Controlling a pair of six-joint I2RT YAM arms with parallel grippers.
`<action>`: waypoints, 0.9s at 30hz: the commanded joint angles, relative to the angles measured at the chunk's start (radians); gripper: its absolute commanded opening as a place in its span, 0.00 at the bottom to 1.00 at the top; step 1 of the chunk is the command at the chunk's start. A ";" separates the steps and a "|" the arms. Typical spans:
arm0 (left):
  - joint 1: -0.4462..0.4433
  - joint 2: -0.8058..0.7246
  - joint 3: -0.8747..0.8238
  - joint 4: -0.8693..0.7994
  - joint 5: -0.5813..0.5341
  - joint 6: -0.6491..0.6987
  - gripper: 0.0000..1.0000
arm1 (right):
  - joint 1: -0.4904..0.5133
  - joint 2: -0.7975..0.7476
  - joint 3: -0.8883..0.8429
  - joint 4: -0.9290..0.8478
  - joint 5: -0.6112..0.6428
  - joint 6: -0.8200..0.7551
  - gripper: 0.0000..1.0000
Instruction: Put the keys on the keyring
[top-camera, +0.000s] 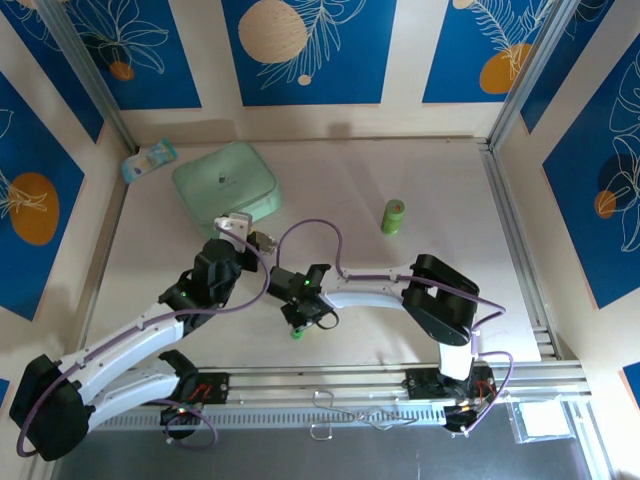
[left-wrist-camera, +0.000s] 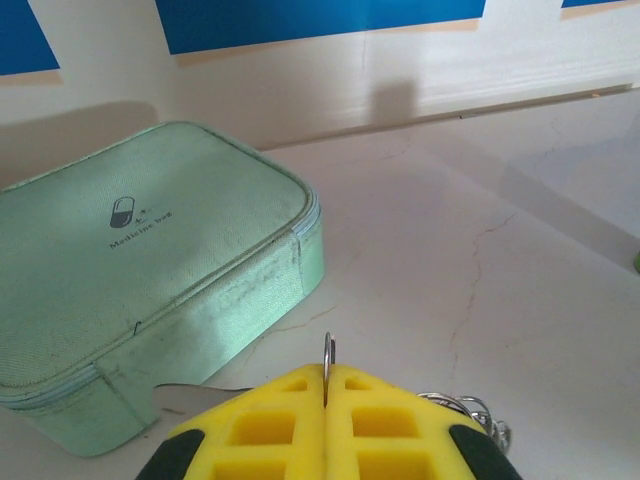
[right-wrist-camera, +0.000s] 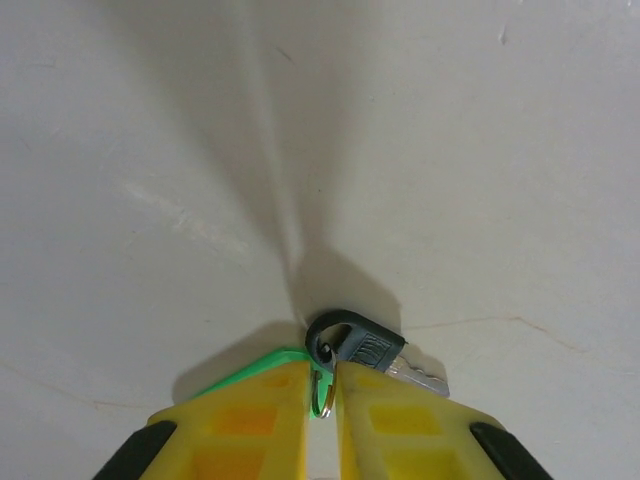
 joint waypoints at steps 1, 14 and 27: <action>0.009 -0.011 -0.001 0.056 0.008 0.022 0.00 | 0.007 0.018 0.025 -0.024 0.005 -0.001 0.16; 0.009 -0.013 -0.001 0.056 0.020 0.040 0.00 | 0.005 0.032 0.030 -0.035 -0.005 0.005 0.13; 0.010 -0.016 -0.001 0.059 0.025 0.048 0.00 | 0.010 0.020 0.039 -0.060 0.025 0.000 0.18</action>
